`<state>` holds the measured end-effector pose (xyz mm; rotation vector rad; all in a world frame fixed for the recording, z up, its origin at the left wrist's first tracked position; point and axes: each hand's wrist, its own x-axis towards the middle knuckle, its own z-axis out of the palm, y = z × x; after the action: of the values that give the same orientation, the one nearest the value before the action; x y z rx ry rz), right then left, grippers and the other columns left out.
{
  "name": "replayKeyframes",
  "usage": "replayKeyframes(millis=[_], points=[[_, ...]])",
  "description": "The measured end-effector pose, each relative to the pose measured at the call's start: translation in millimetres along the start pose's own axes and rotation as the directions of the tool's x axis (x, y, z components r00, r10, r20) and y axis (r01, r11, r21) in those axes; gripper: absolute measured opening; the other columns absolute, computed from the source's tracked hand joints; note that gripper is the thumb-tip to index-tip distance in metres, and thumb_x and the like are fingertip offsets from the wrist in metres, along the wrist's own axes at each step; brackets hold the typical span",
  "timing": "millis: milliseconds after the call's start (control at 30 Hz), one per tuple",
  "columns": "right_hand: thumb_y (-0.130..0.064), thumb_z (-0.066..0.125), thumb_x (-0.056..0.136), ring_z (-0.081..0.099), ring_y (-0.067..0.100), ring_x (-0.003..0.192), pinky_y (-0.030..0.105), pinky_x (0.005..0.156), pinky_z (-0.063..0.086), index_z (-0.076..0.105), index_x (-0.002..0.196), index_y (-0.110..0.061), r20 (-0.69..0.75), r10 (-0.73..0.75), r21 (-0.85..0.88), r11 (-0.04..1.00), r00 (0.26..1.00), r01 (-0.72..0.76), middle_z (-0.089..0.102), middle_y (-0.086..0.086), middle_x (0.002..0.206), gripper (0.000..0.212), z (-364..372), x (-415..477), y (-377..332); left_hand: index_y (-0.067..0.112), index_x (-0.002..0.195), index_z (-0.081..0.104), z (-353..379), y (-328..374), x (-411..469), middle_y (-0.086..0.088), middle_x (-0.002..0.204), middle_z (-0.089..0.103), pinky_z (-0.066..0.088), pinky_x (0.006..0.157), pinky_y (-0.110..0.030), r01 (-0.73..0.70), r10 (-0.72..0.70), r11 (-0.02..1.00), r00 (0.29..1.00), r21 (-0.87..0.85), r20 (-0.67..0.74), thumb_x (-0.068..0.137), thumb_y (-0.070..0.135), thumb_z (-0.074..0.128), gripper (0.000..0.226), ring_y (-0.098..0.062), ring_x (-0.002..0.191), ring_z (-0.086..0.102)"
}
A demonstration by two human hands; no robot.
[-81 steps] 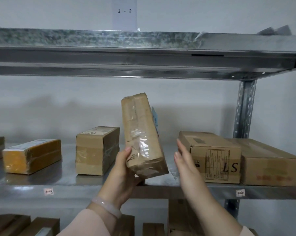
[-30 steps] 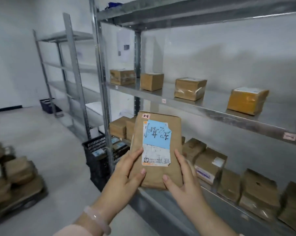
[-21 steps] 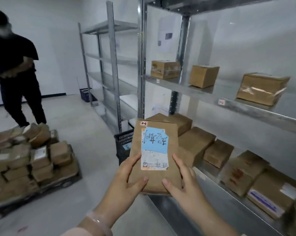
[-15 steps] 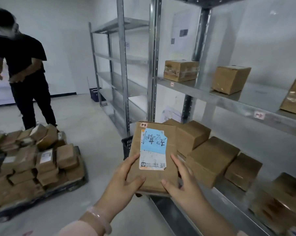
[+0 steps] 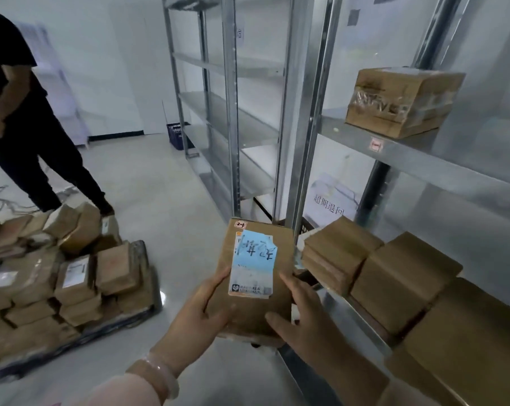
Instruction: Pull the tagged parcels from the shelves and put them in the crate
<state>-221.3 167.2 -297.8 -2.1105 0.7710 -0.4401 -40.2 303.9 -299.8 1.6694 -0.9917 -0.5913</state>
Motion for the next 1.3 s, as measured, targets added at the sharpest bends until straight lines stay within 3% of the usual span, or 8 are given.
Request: replayKeyframes(millis=[100, 233, 367, 533, 633, 933, 1133, 1300], points=[[-0.052, 0.061, 0.086, 0.024, -0.003, 0.128, 0.024, 0.108, 0.036, 0.017, 0.144, -0.050, 0.012, 0.077, 0.006, 0.997, 0.997, -0.078, 0.018, -0.019, 0.151, 0.072, 15.2, 49.6, 10.2, 0.048, 0.132, 0.047, -11.2, -33.9, 54.6, 0.012, 0.132, 0.053, 0.047, 0.103, -0.041, 0.030, -0.030, 1.000, 0.999, -0.006, 0.042, 0.086, 0.008, 0.069, 0.065, -0.010, 0.122, 0.052], [-0.053, 0.060, 0.087, 0.025, -0.005, 0.122, 0.011, 0.101, 0.024, 0.015, 0.146, -0.048, 0.021, 0.206, 0.022, 0.978, 0.978, -0.207, 0.016, -0.025, 0.141, 0.074, 37.5, 121.5, 15.1, 0.062, 0.119, 0.045, -34.9, -76.3, 136.8, 0.006, 0.131, 0.044, 0.049, 0.101, -0.040, 0.090, -0.089, 0.996, 0.990, -0.005, 0.110, 0.086, 0.013, 0.069, 0.064, -0.016, 0.122, 0.048], [-0.052, 0.062, 0.087, 0.025, -0.006, 0.121, 0.014, 0.100, 0.025, 0.019, 0.146, -0.049, 0.019, 0.318, 0.095, 0.943, 0.948, -0.319, 0.019, -0.028, 0.136, 0.073, 63.6, 186.8, 11.1, 0.067, 0.117, 0.042, -70.6, -114.4, 212.4, 0.010, 0.131, 0.040, 0.051, 0.098, -0.035, 0.119, -0.126, 0.992, 0.969, 0.044, 0.214, 0.085, 0.024, 0.070, 0.060, -0.013, 0.119, 0.048], [-0.047, 0.064, 0.087, 0.019, -0.005, 0.135, 0.018, 0.110, 0.021, 0.025, 0.147, -0.043, -0.013, 0.406, 0.151, 0.904, 0.914, -0.400, 0.019, -0.025, 0.147, 0.072, 87.8, 248.8, 20.7, 0.044, 0.135, 0.045, -87.0, -147.5, 300.0, 0.002, 0.134, 0.046, 0.049, 0.100, -0.038, 0.167, -0.191, 0.981, 0.919, 0.100, 0.344, 0.086, 0.019, 0.071, 0.060, -0.017, 0.120, 0.051], [-0.050, 0.064, 0.086, 0.016, 0.000, 0.140, 0.029, 0.116, 0.022, 0.024, 0.147, -0.045, -0.025, 0.472, 0.126, 0.876, 0.881, -0.466, 0.015, -0.023, 0.153, 0.073, 97.0, 275.6, 41.7, 0.039, 0.135, 0.045, -73.6, -166.4, 341.2, 0.002, 0.131, 0.047, 0.048, 0.100, -0.033, 0.178, -0.213, 0.976, 0.903, 0.128, 0.374, 0.086, 0.013, 0.070, 0.061, -0.014, 0.117, 0.051], [-0.049, 0.061, 0.088, 0.015, 0.000, 0.139, 0.026, 0.115, 0.021, 0.023, 0.148, -0.040, 0.000, 0.564, 0.111, 0.821, 0.826, -0.561, 0.015, -0.017, 0.156, 0.071, 104.4, 373.7, 123.5, 0.047, 0.130, 0.045, -17.2, -253.3, 453.6, 0.000, 0.135, 0.040, 0.039, 0.109, -0.042, 0.239, -0.339, 0.937, 0.801, 0.255, 0.494, 0.085, 0.017, 0.070, 0.060, -0.020, 0.126, 0.042], [-0.049, 0.057, 0.090, 0.012, 0.001, 0.141, 0.027, 0.115, 0.019, 0.019, 0.146, -0.047, -0.040, 0.680, 0.166, 0.727, 0.732, -0.667, 0.013, -0.021, 0.155, 0.067, 116.4, 419.6, 172.5, 0.054, 0.128, 0.041, 24.0, -315.8, 526.4, 0.003, 0.139, 0.033, 0.038, 0.110, -0.038, 0.246, -0.399, 0.912, 0.713, 0.327, 0.576, 0.085, 0.021, 0.070, 0.062, -0.018, 0.128, 0.037], [-0.052, 0.054, 0.091, 0.008, -0.003, 0.141, 0.023, 0.113, 0.014, 0.019, 0.146, -0.049, -0.079, 0.763, 0.183, 0.643, 0.641, -0.744, 0.012, -0.023, 0.155, 0.065, 133.3, 445.5, 220.3, 0.056, 0.135, 0.037, 65.8, -375.1, 576.1, 0.003, 0.150, 0.024, 0.025, 0.104, -0.019, 0.165, -0.430, 0.887, 0.640, 0.432, 0.637, 0.085, 0.028, 0.069, 0.066, -0.012, 0.132, 0.029]])
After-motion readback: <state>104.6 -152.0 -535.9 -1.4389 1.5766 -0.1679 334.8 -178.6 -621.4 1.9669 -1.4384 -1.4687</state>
